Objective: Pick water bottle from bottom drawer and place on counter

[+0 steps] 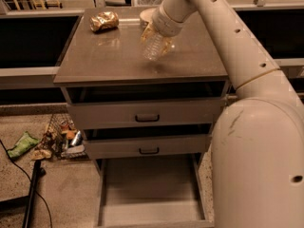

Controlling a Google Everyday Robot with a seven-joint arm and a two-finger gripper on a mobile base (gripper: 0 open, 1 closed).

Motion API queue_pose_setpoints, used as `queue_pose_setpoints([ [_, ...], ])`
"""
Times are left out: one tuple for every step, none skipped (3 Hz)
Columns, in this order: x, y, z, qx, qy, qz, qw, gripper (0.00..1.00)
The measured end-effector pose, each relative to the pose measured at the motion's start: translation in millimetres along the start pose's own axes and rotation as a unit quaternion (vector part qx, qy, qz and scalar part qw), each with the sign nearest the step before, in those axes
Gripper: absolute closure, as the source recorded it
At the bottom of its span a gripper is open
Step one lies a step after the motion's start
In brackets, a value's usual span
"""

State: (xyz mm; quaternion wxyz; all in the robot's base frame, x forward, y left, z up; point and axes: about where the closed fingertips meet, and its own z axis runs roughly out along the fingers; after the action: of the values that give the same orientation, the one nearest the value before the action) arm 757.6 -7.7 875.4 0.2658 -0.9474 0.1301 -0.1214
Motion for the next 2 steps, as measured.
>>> queue_pose_setpoints([
  [0.8,-2.8,6.0,-0.013,-0.003,-0.004,0.9999,0.36],
  [0.6,-3.2,10.1,-0.018,-0.006,-0.003,0.9998,0.13],
])
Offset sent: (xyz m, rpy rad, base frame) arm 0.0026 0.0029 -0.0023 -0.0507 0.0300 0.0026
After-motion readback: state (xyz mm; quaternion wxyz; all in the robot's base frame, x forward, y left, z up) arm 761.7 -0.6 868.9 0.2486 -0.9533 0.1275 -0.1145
